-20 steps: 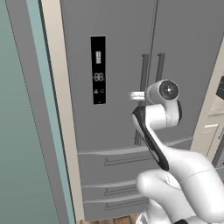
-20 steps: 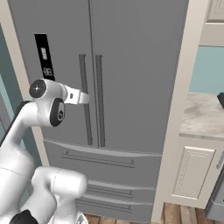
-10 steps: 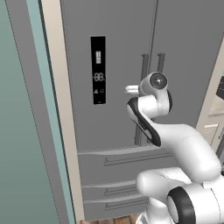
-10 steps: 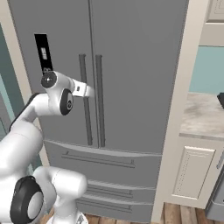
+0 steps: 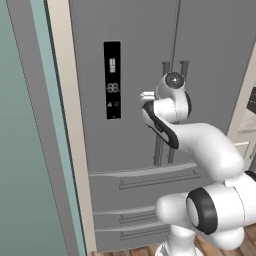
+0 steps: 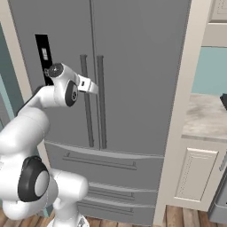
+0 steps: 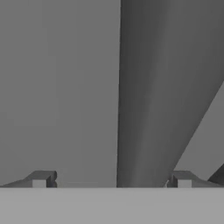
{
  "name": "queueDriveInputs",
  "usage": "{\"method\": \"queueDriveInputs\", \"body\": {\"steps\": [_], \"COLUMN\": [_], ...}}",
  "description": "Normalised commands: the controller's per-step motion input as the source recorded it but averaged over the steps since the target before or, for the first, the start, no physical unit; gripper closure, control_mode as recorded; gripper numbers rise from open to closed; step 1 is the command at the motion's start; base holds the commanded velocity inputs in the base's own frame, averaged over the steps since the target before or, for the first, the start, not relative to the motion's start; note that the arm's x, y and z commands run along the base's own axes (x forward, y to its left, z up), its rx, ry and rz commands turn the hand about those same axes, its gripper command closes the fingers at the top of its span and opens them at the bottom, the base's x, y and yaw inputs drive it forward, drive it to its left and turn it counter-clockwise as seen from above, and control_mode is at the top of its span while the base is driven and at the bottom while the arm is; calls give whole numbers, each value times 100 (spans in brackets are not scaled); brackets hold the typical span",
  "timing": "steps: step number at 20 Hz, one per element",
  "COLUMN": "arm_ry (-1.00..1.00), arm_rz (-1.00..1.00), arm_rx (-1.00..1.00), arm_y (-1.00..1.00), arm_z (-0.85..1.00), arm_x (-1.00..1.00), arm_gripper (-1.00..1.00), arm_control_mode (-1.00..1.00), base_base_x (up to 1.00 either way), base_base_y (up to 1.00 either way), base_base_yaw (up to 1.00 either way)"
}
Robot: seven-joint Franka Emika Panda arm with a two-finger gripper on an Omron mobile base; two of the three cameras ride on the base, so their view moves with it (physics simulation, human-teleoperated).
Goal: There is a bowl on the dining counter. Grab a lemon wedge from the fridge and place it in the bowl. Then get the liquor bottle and glass cup from the cabinet and place them next to the bowl.
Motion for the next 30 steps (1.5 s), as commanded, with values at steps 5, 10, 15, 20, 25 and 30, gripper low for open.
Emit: {"method": "queueDriveInputs", "body": {"steps": [5,10,15,20,25,30], "arm_ry": [0,0,-10,-35,-25,-4], "arm_rz": [0,-1,0,0,0,0], "arm_rx": [0,0,0,-1,0,0], "arm_y": [-7,-21,-20,-13,-17,0], "arm_z": [0,0,-14,-29,-25,-9], "arm_x": [40,33,10,0,16,47], "arm_gripper": [-100,-100,-100,-100,-100,100], "arm_control_mode": [-100,-100,-100,-100,-100,-100], "base_base_x": [0,0,0,0,0,0], "base_base_y": [0,0,0,0,0,0], "base_base_yaw": [0,0,0,0,0,0]}}
